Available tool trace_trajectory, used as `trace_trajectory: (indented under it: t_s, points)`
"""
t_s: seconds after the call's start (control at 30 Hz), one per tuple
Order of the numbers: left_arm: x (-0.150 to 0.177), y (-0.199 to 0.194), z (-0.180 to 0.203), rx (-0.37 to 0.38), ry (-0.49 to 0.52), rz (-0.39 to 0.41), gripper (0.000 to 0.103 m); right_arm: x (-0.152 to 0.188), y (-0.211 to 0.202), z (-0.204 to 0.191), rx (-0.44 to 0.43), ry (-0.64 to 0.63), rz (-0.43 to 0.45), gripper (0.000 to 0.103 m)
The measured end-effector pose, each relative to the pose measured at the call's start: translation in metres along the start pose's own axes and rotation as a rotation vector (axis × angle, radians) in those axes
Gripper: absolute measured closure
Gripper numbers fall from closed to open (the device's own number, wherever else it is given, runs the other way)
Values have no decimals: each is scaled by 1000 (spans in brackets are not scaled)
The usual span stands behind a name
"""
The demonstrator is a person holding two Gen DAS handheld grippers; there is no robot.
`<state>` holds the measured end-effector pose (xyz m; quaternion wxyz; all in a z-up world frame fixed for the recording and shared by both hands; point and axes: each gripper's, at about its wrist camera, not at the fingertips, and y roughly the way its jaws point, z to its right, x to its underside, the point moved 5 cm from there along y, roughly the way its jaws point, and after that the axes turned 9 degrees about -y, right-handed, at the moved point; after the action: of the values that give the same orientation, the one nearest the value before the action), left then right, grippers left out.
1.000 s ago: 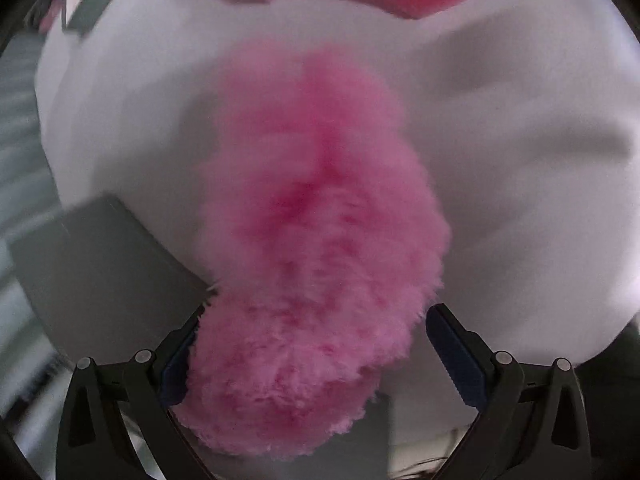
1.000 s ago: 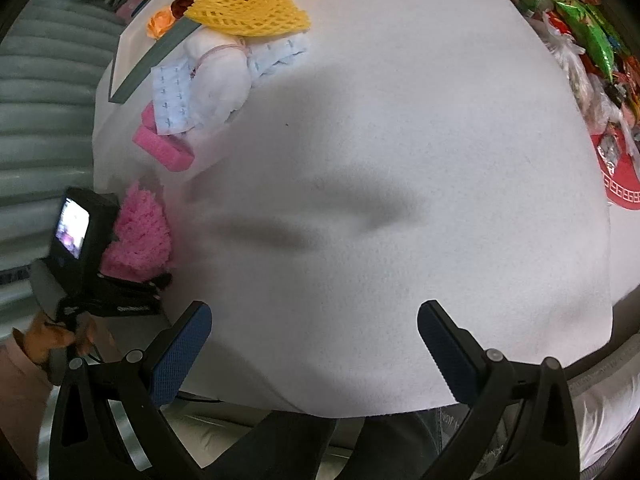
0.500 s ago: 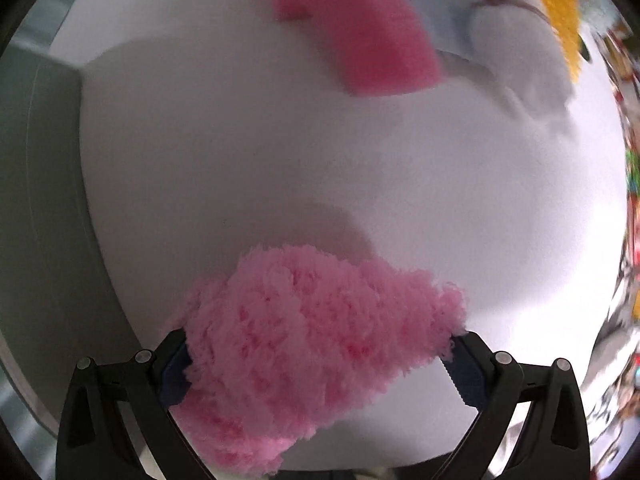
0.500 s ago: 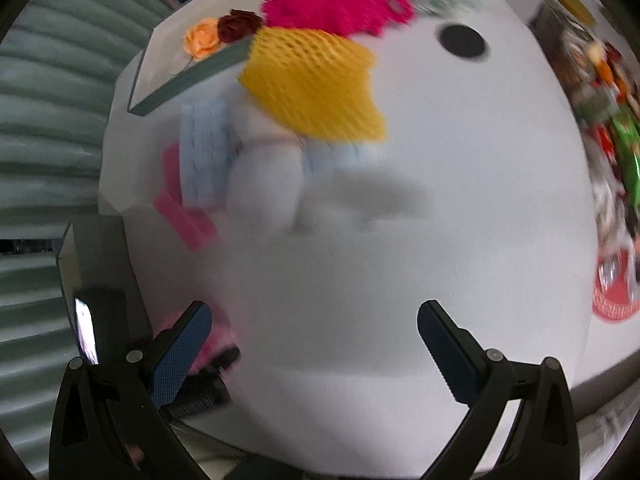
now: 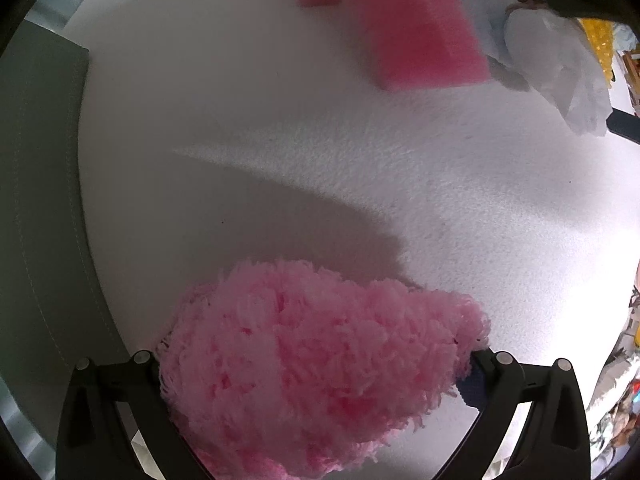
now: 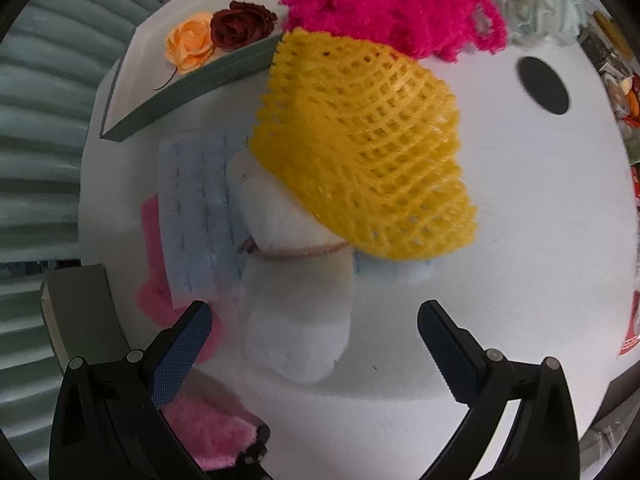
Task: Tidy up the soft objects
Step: 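Grasp the pink fluffy item with the left tool while the right tool grasps the white tied bundle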
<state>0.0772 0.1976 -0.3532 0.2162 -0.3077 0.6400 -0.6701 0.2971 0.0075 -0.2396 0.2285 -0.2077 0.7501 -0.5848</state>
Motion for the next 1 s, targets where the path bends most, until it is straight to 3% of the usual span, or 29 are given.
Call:
trace_trajectory:
  t_s: [0.23,0.33,0.53,0.63,0.9,1.0]
  points:
    - [33,-13,9,16,2,100,0,-11,18,-10,14,-8,6,7]
    - [43,-14,8,22,1,136,0,-15,28,-12,13,-22,-28,47]
    - [64,-17,3,25,4,151,0,5,14,-17,-20,-64,-36,50]
    - [64,-20,1,24,2,152,0,32,0,-15,0,-132,-42,50]
    - [89,-25,5,23,6,173,0,136,-1,23,195,-235,-162,50]
    - [95,-25,3,27,0,181,0,155,9,35,241,-230,-182,48]
